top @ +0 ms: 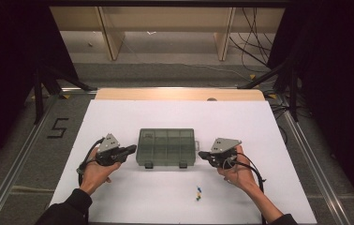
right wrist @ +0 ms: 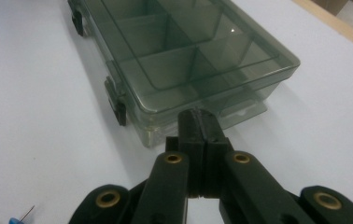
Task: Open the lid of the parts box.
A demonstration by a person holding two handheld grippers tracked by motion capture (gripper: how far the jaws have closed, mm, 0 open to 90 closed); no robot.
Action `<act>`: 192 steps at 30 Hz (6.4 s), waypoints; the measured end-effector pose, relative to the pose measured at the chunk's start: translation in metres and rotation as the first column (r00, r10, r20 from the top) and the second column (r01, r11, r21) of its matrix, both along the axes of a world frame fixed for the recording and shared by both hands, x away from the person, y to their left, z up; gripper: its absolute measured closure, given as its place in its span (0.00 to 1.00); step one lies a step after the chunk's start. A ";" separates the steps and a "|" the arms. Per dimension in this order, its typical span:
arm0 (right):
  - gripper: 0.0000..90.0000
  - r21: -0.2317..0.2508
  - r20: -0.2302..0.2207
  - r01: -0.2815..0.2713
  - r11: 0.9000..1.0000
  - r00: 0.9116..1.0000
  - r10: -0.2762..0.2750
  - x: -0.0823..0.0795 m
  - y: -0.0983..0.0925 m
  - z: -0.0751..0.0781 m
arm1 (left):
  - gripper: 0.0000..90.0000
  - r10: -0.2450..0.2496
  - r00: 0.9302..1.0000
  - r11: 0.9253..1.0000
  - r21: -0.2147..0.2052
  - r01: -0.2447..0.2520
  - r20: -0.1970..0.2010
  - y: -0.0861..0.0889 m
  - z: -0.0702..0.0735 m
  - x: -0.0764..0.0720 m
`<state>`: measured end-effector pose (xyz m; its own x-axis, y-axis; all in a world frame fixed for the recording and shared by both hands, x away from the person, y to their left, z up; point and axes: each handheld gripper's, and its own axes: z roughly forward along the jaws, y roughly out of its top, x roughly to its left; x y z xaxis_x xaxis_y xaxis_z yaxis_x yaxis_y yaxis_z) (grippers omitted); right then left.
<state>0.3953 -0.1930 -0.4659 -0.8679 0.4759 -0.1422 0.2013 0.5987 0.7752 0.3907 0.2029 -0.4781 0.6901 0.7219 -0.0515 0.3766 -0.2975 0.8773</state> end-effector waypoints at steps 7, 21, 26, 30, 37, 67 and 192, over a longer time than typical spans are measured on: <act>1.00 -0.052 -0.031 -0.021 0.998 0.999 0.019 0.001 0.005 -0.008 | 1.00 -0.014 0.999 0.999 0.037 0.015 -0.037 0.005 -0.007 0.004; 1.00 -0.052 -0.061 -0.068 0.996 0.996 0.064 0.000 0.008 -0.009 | 1.00 -0.080 0.993 0.993 0.081 0.087 -0.087 0.000 -0.010 0.001; 1.00 -0.051 -0.057 -0.072 0.996 0.996 0.069 0.000 0.008 -0.009 | 1.00 -0.097 0.989 0.987 0.115 0.110 -0.109 0.003 -0.009 0.001; 1.00 -0.047 -0.052 -0.073 0.996 0.996 0.071 0.000 0.008 -0.009 | 1.00 -0.095 0.989 0.989 0.105 0.107 -0.113 0.000 -0.009 0.000; 1.00 -0.018 -0.045 -0.071 0.997 0.997 0.070 0.001 0.007 -0.006 | 1.00 -0.098 0.992 0.990 0.098 0.105 -0.079 -0.002 -0.006 0.001; 1.00 0.088 0.097 -0.016 0.996 0.995 0.007 0.013 0.014 0.013 | 1.00 -0.034 0.998 0.999 0.039 0.032 0.053 -0.007 0.017 0.013; 0.91 0.111 0.056 0.215 0.970 0.973 -0.222 0.070 0.026 0.048 | 0.69 0.079 0.930 0.996 0.058 -0.062 -0.359 -0.027 0.003 0.027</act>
